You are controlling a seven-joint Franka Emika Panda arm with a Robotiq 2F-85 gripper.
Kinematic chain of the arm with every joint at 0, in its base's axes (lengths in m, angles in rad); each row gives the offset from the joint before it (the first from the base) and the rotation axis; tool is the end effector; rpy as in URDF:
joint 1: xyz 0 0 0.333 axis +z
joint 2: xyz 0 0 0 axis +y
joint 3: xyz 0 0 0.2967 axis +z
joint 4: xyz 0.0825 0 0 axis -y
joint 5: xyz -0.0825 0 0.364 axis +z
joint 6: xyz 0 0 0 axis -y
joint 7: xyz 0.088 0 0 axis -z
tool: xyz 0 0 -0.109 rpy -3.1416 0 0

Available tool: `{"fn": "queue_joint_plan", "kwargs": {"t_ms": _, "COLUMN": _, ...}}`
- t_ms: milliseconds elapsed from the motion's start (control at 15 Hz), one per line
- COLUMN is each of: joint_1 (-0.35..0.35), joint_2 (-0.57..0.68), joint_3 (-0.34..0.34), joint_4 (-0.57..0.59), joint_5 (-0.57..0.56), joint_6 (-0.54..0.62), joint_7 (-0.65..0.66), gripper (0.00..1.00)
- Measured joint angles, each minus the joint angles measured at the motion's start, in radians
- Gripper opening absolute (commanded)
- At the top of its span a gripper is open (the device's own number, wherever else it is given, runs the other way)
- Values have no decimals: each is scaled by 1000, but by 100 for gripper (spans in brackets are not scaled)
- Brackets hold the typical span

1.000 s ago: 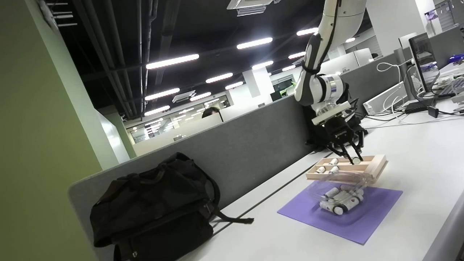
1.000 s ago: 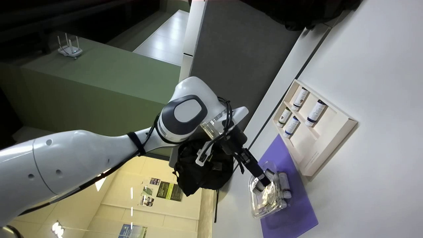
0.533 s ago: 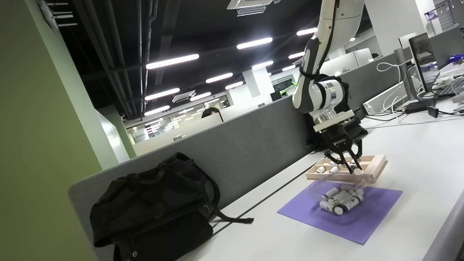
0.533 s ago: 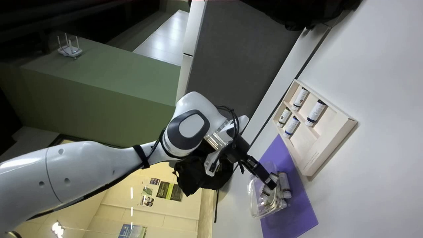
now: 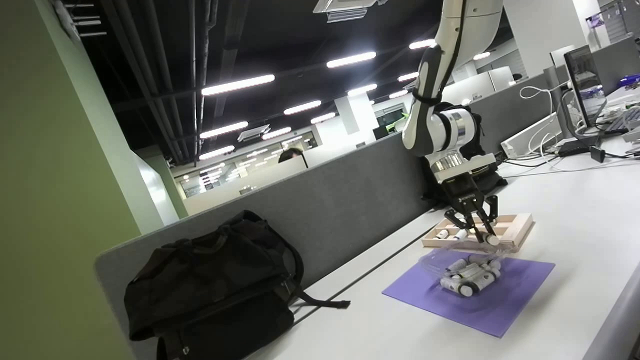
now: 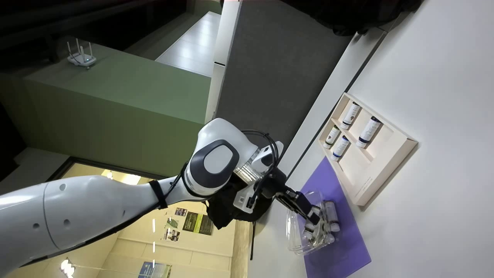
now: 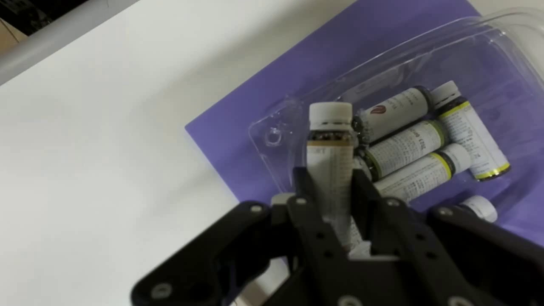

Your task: Remove the bottle from the left side of the tray and put it on the table

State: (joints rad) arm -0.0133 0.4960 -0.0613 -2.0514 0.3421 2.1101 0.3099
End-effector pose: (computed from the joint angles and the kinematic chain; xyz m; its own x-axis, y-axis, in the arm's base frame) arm 0.5215 -0.0238 0.1648 0.7219 -0.5147 -0.4625 -0.5890 -0.8079 -0.0204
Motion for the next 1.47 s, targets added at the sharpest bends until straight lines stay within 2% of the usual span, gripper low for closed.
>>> {"fn": "queue_joint_plan", "kwargs": {"t_ms": 400, "joint_1": -4, "joint_2": -61, "joint_3": 16, "joint_4": -32, "joint_5": 25, "joint_6": 25, "joint_7": -54, "gripper": 11}}
{"fn": "queue_joint_plan", "kwargs": {"t_ms": 867, "joint_1": -19, "joint_2": -75, "joint_3": 63, "joint_4": -7, "joint_5": 175, "joint_6": 148, "joint_7": -115, "gripper": 11}}
{"fn": "queue_joint_plan", "kwargs": {"t_ms": 1133, "joint_1": -15, "joint_2": -51, "joint_3": 95, "joint_4": 78, "joint_5": 216, "joint_6": 172, "joint_7": -108, "gripper": 11}}
{"fn": "queue_joint_plan", "kwargs": {"t_ms": 1467, "joint_1": 7, "joint_2": 69, "joint_3": 103, "joint_4": 271, "joint_5": 223, "joint_6": 174, "joint_7": -10, "gripper": 11}}
